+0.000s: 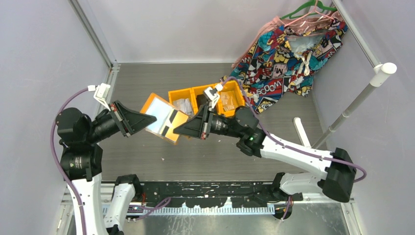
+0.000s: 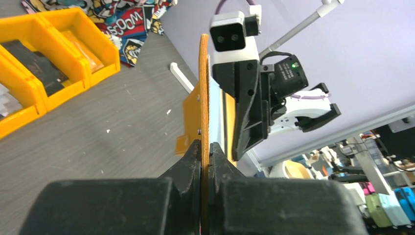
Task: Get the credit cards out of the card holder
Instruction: Remove the credit card from the card holder, then place the credit card in the storage box.
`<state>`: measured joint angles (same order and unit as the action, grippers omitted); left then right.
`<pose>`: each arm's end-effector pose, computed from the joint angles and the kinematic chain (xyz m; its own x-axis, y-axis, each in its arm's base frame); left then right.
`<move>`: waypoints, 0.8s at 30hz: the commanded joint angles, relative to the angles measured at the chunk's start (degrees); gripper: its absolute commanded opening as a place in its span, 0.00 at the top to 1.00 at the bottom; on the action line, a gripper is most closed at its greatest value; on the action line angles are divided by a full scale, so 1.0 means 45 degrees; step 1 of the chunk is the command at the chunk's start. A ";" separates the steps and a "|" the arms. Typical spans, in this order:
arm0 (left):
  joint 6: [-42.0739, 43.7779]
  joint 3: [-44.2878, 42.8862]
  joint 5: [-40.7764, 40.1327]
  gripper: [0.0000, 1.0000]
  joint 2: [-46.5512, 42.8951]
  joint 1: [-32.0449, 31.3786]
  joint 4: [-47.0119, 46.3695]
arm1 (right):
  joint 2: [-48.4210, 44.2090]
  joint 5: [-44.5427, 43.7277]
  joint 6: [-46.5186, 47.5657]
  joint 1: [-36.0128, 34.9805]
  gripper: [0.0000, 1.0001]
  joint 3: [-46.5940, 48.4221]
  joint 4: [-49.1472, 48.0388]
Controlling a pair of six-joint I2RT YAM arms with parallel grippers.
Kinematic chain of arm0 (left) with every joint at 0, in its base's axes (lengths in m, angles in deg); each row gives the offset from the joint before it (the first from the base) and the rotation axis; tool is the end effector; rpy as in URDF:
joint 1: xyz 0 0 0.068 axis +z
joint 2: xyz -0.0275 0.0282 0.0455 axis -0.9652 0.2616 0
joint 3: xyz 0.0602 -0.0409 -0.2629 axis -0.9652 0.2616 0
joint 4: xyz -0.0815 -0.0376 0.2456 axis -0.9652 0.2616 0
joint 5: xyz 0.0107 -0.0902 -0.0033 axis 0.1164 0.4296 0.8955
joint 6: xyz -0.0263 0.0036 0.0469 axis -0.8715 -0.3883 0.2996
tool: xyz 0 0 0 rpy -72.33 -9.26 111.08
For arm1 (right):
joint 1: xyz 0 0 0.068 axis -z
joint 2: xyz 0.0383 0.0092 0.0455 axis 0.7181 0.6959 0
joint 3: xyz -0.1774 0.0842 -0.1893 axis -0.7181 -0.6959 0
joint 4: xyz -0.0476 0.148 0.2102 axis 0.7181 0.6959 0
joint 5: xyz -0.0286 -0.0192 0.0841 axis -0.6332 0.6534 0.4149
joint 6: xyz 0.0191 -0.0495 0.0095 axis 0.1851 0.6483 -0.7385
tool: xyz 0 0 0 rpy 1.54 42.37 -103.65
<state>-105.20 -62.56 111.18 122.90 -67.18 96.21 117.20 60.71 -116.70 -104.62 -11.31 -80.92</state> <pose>0.0903 -0.0199 0.4431 -0.6215 -0.4025 -0.6721 0.5467 0.3915 -0.7401 0.1367 0.2541 0.3744 -0.8369 0.2220 -0.5003 -0.5404 -0.1896 0.8198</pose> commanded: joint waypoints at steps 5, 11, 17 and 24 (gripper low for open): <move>0.1428 -0.0637 -0.1281 1.00 0.0239 0.0050 0.0637 | -0.2160 0.1114 0.0563 0.1543 0.99 -0.0272 0.1514; 0.3178 -0.0566 -0.2038 1.00 0.0262 0.0044 0.1470 | -0.2462 0.0264 0.5923 0.5320 0.99 0.2748 1.1891; 0.4347 -0.0098 -0.1557 1.00 0.0584 0.0054 0.2128 | 0.1154 -0.1921 0.9426 0.8502 0.99 0.5818 1.6534; 0.5146 0.0143 -0.0748 1.00 0.0808 0.0053 0.2698 | 0.5173 -0.2812 1.0665 0.9948 0.99 0.8168 1.7305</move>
<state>-85.33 -62.56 104.25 126.48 -67.18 107.99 134.44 51.66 -75.79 -61.25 19.40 -10.17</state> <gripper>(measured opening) 0.025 0.050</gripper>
